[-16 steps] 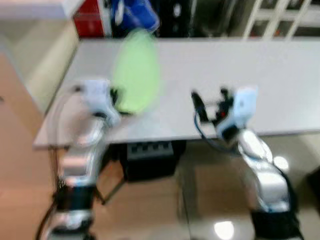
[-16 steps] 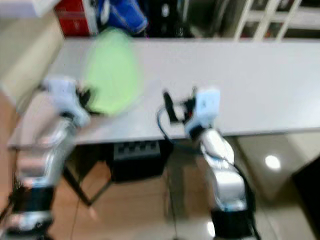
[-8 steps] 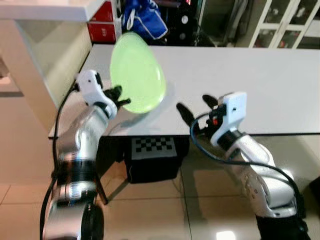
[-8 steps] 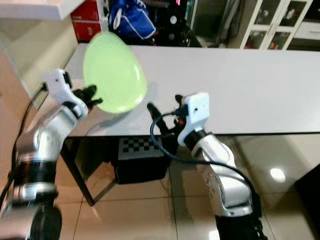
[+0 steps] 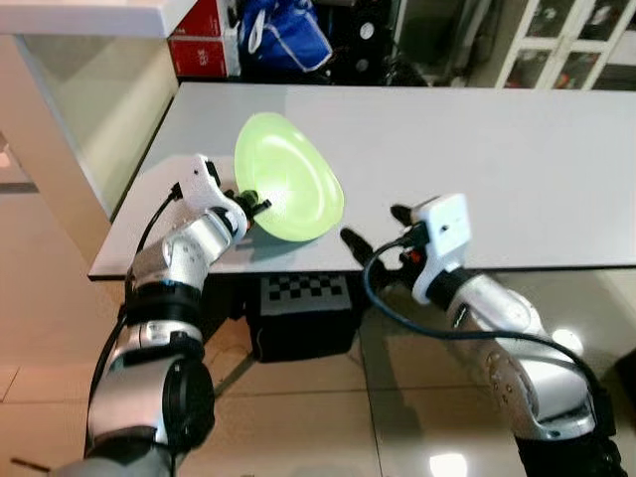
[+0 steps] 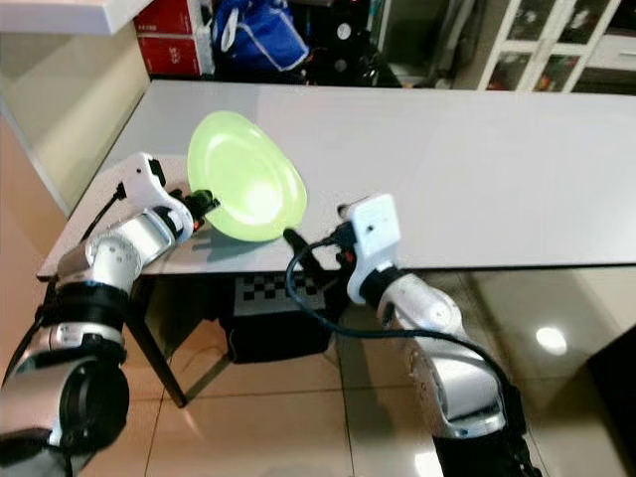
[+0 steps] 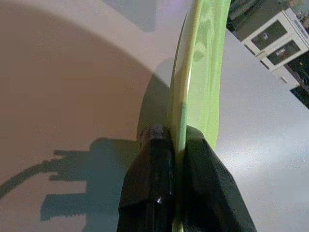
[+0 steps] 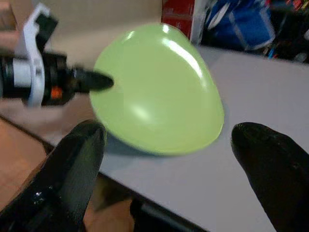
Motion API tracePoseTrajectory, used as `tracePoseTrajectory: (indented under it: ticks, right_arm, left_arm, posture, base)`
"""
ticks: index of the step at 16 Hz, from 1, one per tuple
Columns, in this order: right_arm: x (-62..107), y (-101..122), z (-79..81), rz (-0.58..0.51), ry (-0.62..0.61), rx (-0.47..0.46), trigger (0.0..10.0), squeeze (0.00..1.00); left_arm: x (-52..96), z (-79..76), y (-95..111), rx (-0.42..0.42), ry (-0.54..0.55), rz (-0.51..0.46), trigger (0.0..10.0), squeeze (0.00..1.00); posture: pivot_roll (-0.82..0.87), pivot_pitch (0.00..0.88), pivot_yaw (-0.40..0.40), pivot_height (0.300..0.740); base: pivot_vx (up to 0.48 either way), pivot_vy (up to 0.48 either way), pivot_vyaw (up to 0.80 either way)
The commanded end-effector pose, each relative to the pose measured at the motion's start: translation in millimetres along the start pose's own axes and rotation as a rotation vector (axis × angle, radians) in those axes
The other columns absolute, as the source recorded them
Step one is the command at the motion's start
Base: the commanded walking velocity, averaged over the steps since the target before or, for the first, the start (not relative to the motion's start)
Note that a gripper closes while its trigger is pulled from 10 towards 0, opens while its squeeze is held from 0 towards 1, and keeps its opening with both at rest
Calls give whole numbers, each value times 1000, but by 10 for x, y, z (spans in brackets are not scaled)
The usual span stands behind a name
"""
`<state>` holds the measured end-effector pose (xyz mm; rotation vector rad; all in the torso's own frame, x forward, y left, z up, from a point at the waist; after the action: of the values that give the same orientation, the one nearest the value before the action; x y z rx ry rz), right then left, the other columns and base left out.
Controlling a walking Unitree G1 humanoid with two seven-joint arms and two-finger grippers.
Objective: Setting the table
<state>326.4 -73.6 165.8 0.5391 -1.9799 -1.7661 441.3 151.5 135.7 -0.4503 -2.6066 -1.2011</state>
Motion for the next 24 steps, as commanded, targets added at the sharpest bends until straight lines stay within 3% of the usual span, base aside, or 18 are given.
tracePoseTrajectory:
  ticks: [1, 4, 8, 9, 10, 11, 24]
  right_arm:
    - [18, -132, -18, 77, -16, 10, 10000, 0]
    - [33, -330, 54, 193, 10, -46, 10000, 0]
    - [23, -393, -6, 216, -27, -59, 10000, 0]
    - [21, -390, -13, 220, -33, -69, 10000, 0]
    - [21, -391, -15, 220, -34, -68, 10000, 0]
    - [22, -388, -25, 223, -42, -64, 10000, 0]
    - [-18, -392, -204, 212, -140, -57, 10000, 0]
  left_arm:
    - [-14, 13, 82, 1, 22, -16, 10000, 0]
    - [-40, 68, 37, 65, 33, 2, 10000, 0]
    - [-79, 69, -32, 85, 30, 30, 10000, 0]
    - [-89, 73, -71, 76, 36, 51, 10000, 467]
    - [-91, 74, -78, 73, 37, 54, 10000, 467]
    - [-99, 86, -100, 68, 46, 63, 10000, 1000]
    - [-150, 121, -128, -47, 91, 57, 10000, 1000]
  posture:
    - [-48, 0, -2, 740]
    - [-47, 0, -5, 740]
    - [-46, 0, -9, 740]
    - [-48, 0, -10, 740]
    - [-48, 0, -10, 740]
    - [-48, 0, -10, 740]
    - [-49, 0, -8, 740]
  base:
    - [0, 0, 0]
    - [0, 0, 0]
    - [0, 0, 0]
    - [0, 0, 0]
    - [0, 0, 0]
    - [0, 0, 0]
    - [0, 0, 0]
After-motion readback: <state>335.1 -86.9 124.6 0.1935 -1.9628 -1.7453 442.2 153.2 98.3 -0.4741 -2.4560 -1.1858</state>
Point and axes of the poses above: a point about 5 cm out from each wrist's last joint towards the gripper, its own x axis pointing back from the gripper into the wrist, its own y axis along the axis of the wrist's last joint, z = x × y, the point moved 6 cm from there along -x, pointing out of the wrist towards the gripper, and after that the axes turned 5 degrees about x, right-handed, at the moved point
